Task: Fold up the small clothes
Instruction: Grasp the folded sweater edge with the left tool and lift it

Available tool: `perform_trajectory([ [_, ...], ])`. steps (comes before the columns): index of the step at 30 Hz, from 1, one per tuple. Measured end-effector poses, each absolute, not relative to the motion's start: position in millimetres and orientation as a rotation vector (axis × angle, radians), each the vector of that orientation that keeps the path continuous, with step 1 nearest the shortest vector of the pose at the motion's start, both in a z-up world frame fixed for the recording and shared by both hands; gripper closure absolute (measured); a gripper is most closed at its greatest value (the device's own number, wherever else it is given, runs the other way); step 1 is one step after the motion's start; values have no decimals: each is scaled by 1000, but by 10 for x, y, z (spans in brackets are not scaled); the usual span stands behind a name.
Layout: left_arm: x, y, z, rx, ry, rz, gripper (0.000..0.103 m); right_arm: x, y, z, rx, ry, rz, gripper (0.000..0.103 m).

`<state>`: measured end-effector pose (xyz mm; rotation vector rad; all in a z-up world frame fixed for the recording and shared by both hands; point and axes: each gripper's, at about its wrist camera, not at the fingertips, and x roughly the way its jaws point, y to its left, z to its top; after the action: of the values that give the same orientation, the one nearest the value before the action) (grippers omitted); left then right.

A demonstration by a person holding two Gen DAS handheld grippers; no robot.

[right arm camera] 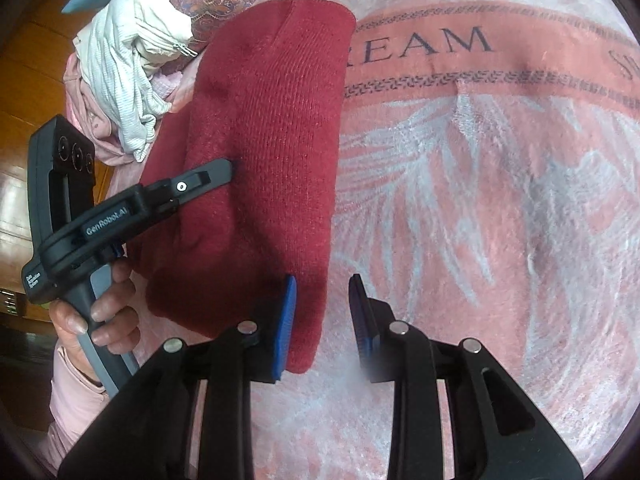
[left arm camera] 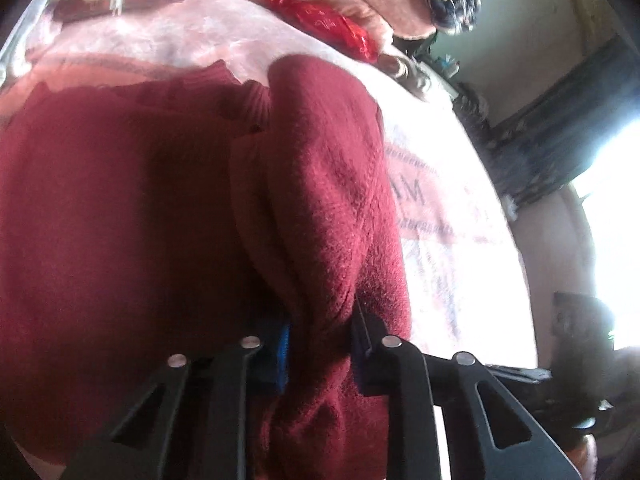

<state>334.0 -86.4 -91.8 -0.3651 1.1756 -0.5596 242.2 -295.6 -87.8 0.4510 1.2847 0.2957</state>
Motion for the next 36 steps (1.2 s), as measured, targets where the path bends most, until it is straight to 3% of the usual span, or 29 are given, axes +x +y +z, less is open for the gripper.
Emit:
perform_trajectory([
  [11,3335,-154,-486,-394,1080,-571,83,2607,-2634,-858,454,1266,356,71],
  [18,3440,747,-276,-402,1033,-483,83,2705,-2257,-868,437,1262,445,68],
  [27,3521,1266,-833,-330,1121,-364,82,2754,-1804,-1011,370,1316,480,66],
  [33,3446,1209,-935,-243,1107,-345,75,2802,-1744,-1114,358,1347,453,66],
  [36,3370,1233,-838,-228,1102,-317,60,2781,-1825,-1061,386,1338,468,66],
])
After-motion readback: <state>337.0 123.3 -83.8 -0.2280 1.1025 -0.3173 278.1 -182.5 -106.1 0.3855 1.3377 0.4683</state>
